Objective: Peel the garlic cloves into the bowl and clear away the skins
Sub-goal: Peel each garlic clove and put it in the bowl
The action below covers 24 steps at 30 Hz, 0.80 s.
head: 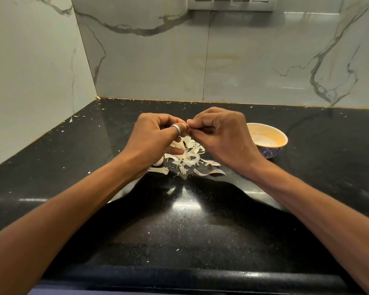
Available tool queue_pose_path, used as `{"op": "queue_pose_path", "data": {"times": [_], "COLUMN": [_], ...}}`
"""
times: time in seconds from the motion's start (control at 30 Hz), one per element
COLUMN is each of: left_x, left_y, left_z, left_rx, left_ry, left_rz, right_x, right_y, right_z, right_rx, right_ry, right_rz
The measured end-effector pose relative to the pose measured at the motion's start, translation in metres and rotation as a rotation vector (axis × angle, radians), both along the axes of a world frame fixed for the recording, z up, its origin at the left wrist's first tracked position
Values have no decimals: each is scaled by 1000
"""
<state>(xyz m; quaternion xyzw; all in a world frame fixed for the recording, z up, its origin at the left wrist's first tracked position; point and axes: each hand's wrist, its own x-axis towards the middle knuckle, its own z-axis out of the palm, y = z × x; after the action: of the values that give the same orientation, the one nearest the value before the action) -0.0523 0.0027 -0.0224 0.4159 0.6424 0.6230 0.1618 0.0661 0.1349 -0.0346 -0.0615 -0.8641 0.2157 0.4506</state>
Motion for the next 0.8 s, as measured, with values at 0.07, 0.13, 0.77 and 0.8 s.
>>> {"op": "queue_pose_path", "data": {"times": [0.07, 0.13, 0.77, 0.8], "left_x": [0, -1, -1, -1], "left_y": [0, 0, 0, 0], "left_z": [-1, -1, 4, 4], "left_rx": [-3, -7, -30, -30], "left_ry": [8, 17, -91, -80], "left_rz": [8, 16, 25, 26], "right_x": [0, 0, 4, 4], "right_y": [-1, -2, -4, -4], "right_z": [-1, -2, 11, 11], "right_rx": [6, -8, -770, -759], "right_ry": [-6, -12, -33, -39], "right_rz": [-4, -5, 296, 287]}}
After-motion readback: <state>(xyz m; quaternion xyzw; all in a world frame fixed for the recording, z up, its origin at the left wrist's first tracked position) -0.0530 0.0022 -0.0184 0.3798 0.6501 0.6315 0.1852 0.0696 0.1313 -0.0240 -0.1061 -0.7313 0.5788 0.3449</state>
